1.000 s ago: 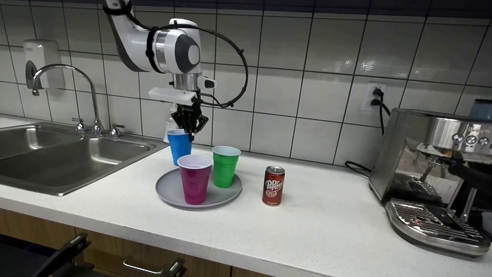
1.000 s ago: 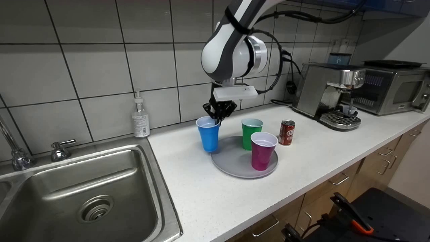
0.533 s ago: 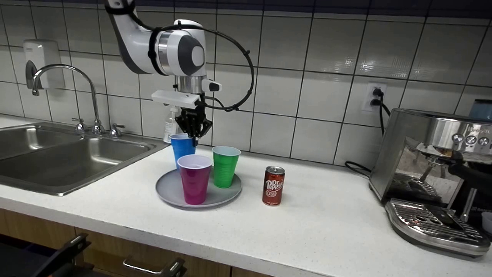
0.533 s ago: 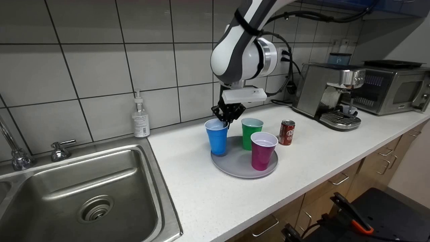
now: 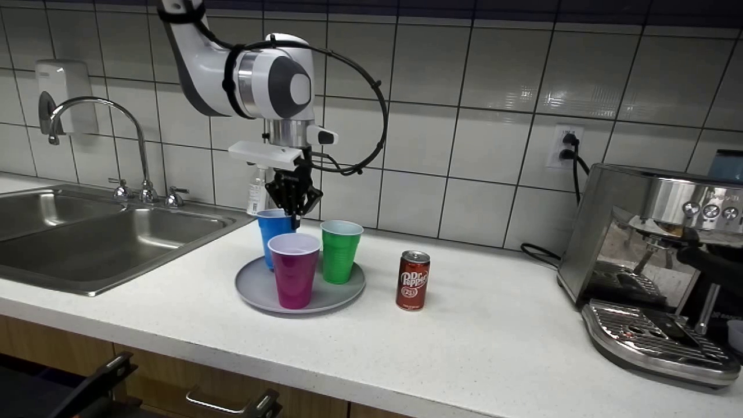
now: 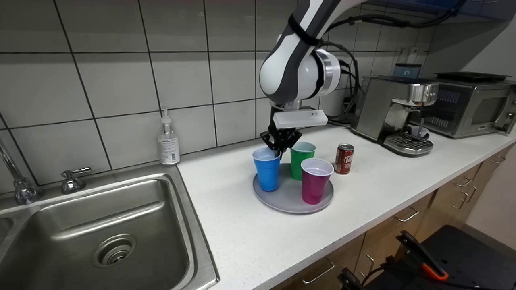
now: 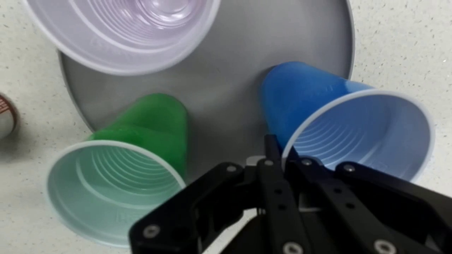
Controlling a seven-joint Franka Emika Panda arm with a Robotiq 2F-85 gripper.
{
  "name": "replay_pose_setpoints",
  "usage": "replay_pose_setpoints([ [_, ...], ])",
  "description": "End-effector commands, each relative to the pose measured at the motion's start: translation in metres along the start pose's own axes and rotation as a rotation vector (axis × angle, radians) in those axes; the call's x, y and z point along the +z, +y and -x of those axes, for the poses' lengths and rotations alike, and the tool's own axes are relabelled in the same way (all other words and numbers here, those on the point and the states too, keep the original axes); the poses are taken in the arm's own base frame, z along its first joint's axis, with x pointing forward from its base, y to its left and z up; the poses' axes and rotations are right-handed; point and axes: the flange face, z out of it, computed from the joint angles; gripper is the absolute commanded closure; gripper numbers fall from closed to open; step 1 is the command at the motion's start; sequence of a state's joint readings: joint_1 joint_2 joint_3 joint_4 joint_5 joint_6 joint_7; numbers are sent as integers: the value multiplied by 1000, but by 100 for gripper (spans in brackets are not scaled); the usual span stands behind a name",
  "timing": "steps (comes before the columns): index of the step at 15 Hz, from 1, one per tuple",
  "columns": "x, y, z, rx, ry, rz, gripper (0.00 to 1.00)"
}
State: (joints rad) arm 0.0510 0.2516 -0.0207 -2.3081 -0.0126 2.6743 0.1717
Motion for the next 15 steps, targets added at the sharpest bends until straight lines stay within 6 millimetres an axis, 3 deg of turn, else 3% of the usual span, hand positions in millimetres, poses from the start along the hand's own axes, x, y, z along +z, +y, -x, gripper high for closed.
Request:
replay_pose_setpoints([
  [1, -3, 5, 7, -4, 10, -22, 99],
  [6, -3, 8, 10, -11, 16, -43, 96],
  [7, -3, 9, 10, -10, 16, -46, 71],
  [9, -4, 12, 11, -11, 17, -47, 64],
  [15, -8, 13, 10, -22, 26, -40, 19],
])
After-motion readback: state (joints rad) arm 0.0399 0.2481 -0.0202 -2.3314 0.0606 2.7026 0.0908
